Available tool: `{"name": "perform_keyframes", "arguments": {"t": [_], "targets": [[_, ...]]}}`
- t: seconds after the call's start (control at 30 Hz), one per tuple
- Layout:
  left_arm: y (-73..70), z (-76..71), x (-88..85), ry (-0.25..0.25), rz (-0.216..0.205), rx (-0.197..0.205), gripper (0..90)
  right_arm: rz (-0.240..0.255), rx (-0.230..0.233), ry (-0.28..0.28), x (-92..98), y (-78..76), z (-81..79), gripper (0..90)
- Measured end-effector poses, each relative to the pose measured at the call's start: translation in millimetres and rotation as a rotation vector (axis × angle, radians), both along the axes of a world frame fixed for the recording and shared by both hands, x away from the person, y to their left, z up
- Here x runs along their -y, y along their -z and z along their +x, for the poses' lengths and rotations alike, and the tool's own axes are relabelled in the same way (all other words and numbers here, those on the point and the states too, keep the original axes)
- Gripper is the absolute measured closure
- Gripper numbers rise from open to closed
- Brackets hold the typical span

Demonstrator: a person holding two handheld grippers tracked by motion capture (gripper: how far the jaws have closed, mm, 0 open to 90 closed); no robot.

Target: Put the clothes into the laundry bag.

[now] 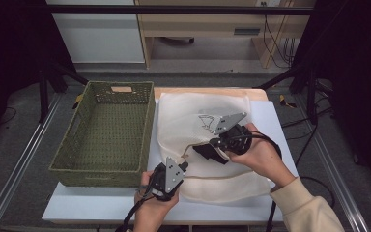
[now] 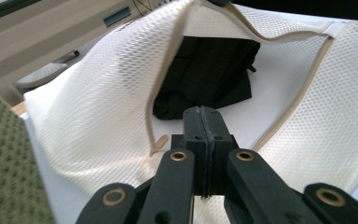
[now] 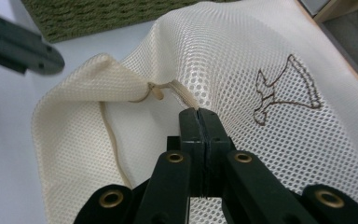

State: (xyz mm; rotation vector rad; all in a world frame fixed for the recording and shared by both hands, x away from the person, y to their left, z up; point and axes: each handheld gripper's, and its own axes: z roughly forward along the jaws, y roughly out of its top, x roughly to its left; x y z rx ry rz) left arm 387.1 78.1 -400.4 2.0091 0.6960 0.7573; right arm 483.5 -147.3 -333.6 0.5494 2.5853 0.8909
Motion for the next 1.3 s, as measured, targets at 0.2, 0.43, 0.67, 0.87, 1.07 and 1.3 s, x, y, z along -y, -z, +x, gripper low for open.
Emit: {"name": "perform_keyframes", "arguments": {"t": [0.2, 0.43, 0.67, 0.87, 1.07, 1.3], "targets": [[-1.3, -0.5, -13.3, -0.022, 0.008, -0.005, 89.9, 0.002, -0.026, -0.005, 1.3, 15.5, -5.4, 90.0], [-0.1, 4.4, -18.7, -0.039, 0.015, -0.021, 89.7, 0.003, -0.047, -0.009, 1.5, 27.4, -12.1, 90.0], [5.9, 12.2, -11.5, -0.051, 0.014, -0.042, 86.2, 0.004, -0.048, -0.012, 2.0, 25.4, -12.1, 90.0], [13.7, 19.2, -5.6, -0.114, 0.015, -0.039, 59.1, 0.003, -0.049, -0.012, 2.1, 24.6, -13.9, 90.0], [25.3, 33.7, -2.6, -0.150, 0.016, -0.089, 38.1, 0.003, -0.051, -0.018, 2.6, 23.9, -14.4, 90.0], [37.6, 45.9, 2.2, -0.140, 0.029, -0.152, 38.0, 0.004, -0.053, -0.019, 3.0, 24.1, -14.1, 90.0]]}}
